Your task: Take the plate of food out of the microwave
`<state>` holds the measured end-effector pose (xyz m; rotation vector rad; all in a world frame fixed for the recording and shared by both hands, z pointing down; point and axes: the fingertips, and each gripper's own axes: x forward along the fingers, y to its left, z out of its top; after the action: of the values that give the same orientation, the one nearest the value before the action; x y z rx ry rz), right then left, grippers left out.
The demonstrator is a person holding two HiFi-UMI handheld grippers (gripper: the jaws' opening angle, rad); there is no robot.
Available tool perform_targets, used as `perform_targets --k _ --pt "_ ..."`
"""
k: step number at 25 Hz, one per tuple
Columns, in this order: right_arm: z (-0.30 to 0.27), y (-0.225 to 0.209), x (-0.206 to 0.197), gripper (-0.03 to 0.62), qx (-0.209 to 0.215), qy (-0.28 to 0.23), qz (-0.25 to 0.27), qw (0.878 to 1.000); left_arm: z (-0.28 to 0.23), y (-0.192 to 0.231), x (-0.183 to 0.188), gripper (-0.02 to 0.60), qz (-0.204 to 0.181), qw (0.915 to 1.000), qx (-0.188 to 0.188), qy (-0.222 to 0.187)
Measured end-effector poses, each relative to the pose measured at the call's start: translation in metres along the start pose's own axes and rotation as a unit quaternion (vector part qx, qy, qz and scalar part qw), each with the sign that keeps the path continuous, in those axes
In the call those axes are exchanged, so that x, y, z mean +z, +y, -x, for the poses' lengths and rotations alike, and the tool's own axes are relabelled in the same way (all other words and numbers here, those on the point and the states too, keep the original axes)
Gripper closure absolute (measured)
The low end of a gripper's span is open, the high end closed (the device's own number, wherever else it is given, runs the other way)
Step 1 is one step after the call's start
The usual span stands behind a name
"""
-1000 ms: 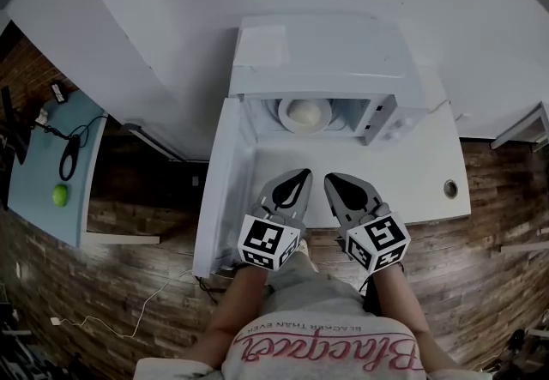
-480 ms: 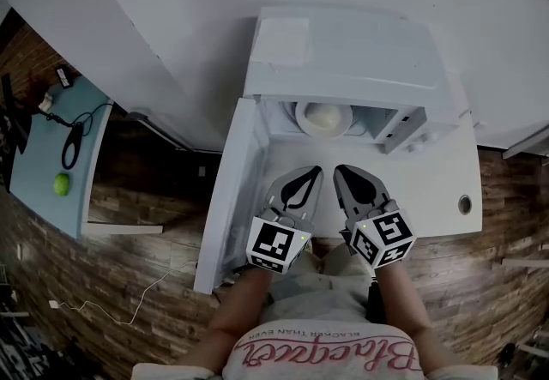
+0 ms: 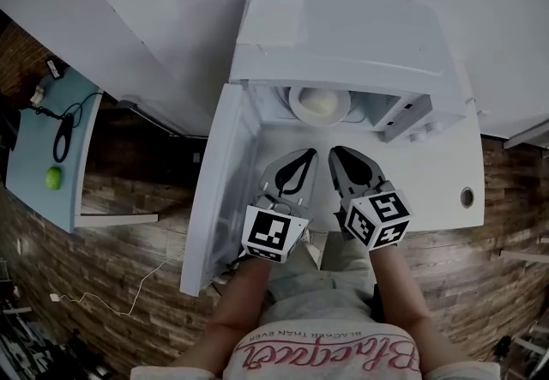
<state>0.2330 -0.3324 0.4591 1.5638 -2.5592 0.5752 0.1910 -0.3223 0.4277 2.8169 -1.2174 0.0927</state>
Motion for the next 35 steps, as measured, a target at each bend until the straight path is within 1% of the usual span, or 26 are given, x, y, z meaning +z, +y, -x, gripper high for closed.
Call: perform_targets --k 1,4,6,9,12,15,19,25,29,31,35 --pt "-0.002 -0.002 -0.002 0.571 0.002 0.005 -0.003 1.000 -0.002 0.001 -0.001 0.577 0.001 1.0000 0.003 0.000" --pt "-0.009 -0.004 -0.008 0.491 0.013 0.018 -0.012 1.000 -0.005 0.003 0.000 0.577 0.005 0.9999 0.011 -0.003" --pt "-0.015 -0.007 -0.012 0.454 0.020 0.020 -0.029 0.999 -0.008 0.005 -0.001 0.577 0.006 0.9999 0.016 -0.003" --pt "-0.024 -0.013 -0.019 0.430 0.035 0.016 -0.080 0.996 -0.011 0.008 -0.005 0.577 0.006 0.9996 0.026 0.002" --pt "-0.034 -0.018 -0.028 0.430 0.043 0.016 -0.135 0.990 -0.013 0.012 -0.008 0.577 0.013 0.9990 0.043 0.000" --pt "-0.043 -0.028 -0.034 0.431 0.036 0.015 -0.197 0.980 -0.016 0.013 -0.011 0.577 0.016 0.9986 0.051 0.002" --pt "-0.056 -0.039 -0.043 0.431 0.018 0.017 -0.252 0.967 -0.022 0.015 -0.016 0.577 0.016 0.9986 0.050 0.006" --pt "-0.076 -0.053 -0.045 0.431 0.011 0.003 -0.340 0.940 -0.029 0.018 -0.018 0.577 0.018 0.9985 0.050 0.010" --pt "-0.087 -0.056 -0.052 0.433 0.010 0.009 -0.381 0.925 -0.029 0.020 -0.021 0.577 0.016 0.9985 0.050 0.016" --pt "-0.091 -0.056 -0.052 0.433 0.012 0.004 -0.399 0.917 -0.029 0.022 -0.021 0.577 0.015 0.9984 0.051 0.018" --pt "-0.097 -0.057 -0.050 0.453 0.010 -0.009 -0.423 0.906 -0.028 0.023 -0.022 0.577 0.013 0.9984 0.052 0.021"
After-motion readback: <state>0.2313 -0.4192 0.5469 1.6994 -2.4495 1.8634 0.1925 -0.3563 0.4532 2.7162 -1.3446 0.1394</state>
